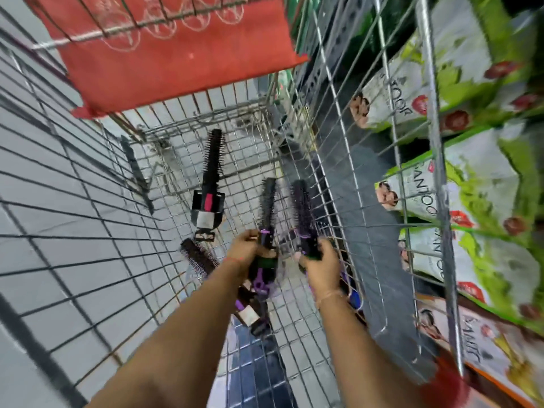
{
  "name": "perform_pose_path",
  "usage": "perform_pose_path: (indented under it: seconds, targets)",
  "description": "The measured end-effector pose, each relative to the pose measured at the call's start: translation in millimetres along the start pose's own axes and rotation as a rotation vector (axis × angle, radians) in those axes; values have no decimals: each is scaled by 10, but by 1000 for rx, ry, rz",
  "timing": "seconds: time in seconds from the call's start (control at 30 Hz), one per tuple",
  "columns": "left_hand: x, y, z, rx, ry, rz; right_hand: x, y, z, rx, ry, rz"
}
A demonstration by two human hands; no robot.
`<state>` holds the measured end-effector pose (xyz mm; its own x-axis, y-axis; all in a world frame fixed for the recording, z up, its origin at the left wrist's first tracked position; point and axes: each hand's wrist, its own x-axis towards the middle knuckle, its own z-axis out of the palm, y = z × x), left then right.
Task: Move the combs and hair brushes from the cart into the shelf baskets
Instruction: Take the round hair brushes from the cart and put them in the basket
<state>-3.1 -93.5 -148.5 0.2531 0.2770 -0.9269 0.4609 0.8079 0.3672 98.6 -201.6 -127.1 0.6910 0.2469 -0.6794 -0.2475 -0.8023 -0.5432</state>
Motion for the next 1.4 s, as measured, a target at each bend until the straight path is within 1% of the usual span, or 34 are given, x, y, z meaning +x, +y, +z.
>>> perform_pose_path:
  seconds: [0.07, 0.13, 0.2, 0.33, 0.4, 0.47, 0.53, 0.57, 0.63, 0.7, 0.77, 0.8, 0.87, 0.9, 0.97, 1.03, 1.1, 1.17, 1.2, 1.23, 1.3, 1.4]
  targets:
    - [-38, 59, -126, -155, -93, -26, -79, -29, -2, 37, 44, -58]
    - [-108, 141, -189, -201, -163, -21, -175, -114, 23, 39, 75, -114]
    - [-211, 280, -182, -253, -277, 18, -307, -258, 47, 59, 122, -208]
    - [-551, 677, -75, -282, -539, 126, -674, -745, -44, 227, 310, -438]
    - [-792, 893, 37, -257, -682, 167, -910, -996, -206, 335, 451, -561]
    - [-1099, 1103, 222, -145, -831, 193, -1191, -1186, -422, 459, 609, -665]
    - [-1498, 1271, 479, 82, -976, 260, -1558, -1292, -719, 562, 762, -751]
    - [-1701, 1345, 624, 159, -1038, 285, -1729, -1310, -882, 588, 838, -804]
    - [-2166, 1437, 948, 235, -1155, 305, -2070, -1287, -1262, 635, 977, -882]
    - [-2675, 1430, 1318, 353, -1289, 330, -2385, -1190, -1670, 713, 1128, -893]
    - [-3168, 1323, 1686, 546, -1410, 359, -2624, -1056, -2059, 749, 1283, -842]
    - [-3379, 1241, 1879, 647, -1432, 395, -2713, -964, -2251, 756, 1340, -796]
    - [-3761, 1043, 2275, 830, -1395, 512, -2862, -742, -2652, 753, 1437, -683]
    - [-3925, 953, 2465, 887, -1341, 583, -2922, -626, -2854, 739, 1480, -624]
    - [-4205, 802, 2800, 883, -1261, 729, -3028, -388, -3254, 733, 1521, -509]
    - [-4381, 720, 3073, 823, -1150, 846, -3099, -207, -3617, 746, 1516, -376]
    - [-4452, 676, 3339, 875, -980, 1021, -3123, -55, -3952, 755, 1444, -255]
    - [-4457, 644, 3556, 1071, -750, 1202, -3091, 44, -4193, 708, 1331, -189]
    - [-4432, 649, 3646, 1192, -619, 1263, -3065, 74, -4272, 651, 1280, -163]
    - [-4391, 668, 3709, 1286, -515, 1283, -3035, 97, -4312, 588, 1238, -133]
    - [-4296, 656, 3800, 1410, -404, 1297, -2941, 152, -4350, 492, 1159, -98]
    - [-4047, 574, 3791, 1464, -374, 1280, -2745, 199, -4301, 283, 1066, -36]
